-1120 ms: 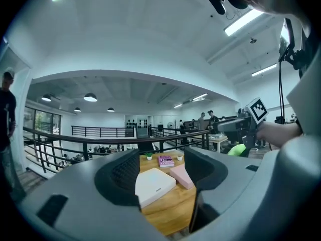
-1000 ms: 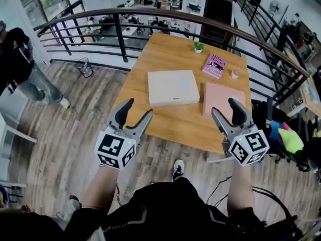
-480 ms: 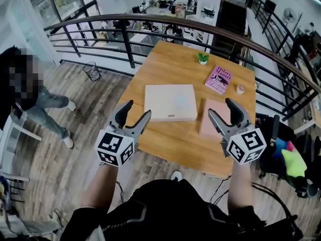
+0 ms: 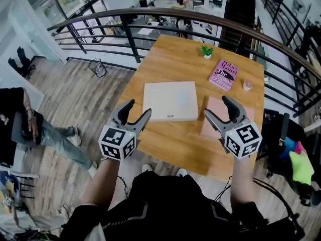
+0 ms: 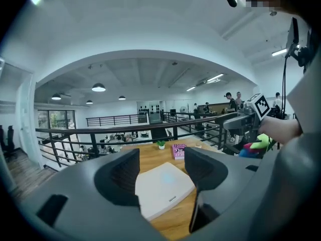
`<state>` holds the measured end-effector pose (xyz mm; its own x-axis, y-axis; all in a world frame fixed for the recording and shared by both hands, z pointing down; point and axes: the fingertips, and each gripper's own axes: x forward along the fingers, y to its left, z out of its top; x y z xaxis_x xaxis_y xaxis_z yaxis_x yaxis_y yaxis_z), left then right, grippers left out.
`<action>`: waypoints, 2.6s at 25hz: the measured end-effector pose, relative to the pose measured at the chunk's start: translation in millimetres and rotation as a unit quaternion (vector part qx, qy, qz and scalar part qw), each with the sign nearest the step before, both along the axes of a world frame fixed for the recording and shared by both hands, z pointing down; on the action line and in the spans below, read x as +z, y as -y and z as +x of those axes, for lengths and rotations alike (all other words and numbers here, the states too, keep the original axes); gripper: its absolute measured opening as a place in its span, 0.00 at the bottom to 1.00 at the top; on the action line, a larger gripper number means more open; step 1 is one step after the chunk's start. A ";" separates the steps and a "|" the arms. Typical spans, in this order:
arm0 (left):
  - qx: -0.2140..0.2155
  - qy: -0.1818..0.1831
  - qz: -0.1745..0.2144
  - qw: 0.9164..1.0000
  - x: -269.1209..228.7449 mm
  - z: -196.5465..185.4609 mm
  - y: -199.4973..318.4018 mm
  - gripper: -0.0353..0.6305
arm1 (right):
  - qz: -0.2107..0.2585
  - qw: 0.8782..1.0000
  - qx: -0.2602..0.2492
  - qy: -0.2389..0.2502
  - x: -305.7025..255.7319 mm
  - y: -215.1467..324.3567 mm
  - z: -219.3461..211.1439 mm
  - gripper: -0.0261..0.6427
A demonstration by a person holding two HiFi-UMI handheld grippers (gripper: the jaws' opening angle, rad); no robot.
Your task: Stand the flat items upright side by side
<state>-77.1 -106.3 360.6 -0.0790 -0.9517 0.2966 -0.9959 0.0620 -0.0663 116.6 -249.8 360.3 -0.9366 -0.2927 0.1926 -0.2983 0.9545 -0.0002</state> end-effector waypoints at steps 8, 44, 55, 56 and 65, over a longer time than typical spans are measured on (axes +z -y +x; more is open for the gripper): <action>-0.002 -0.001 -0.040 0.999 50.9 -55.1 16.2 0.50 | -0.004 0.999 0.004 -0.050 47.4 24.9 -33.7 0.59; 0.156 -0.001 -0.359 0.920 342.0 -89.2 21.3 0.55 | -0.055 0.874 -0.034 -0.481 359.7 48.7 -75.1 0.63; 0.158 -0.015 -0.362 0.918 347.7 -94.8 32.1 0.53 | -0.062 0.874 -0.030 -0.482 351.9 48.1 -78.5 0.55; 0.158 -0.016 -0.363 0.918 348.1 -96.2 32.5 0.52 | -0.061 0.875 -0.028 -0.480 348.5 47.4 -79.6 0.55; 0.177 -0.037 -0.375 0.909 352.4 -108.2 28.3 0.51 | -0.011 0.886 -0.022 -0.463 284.6 33.3 -96.4 0.50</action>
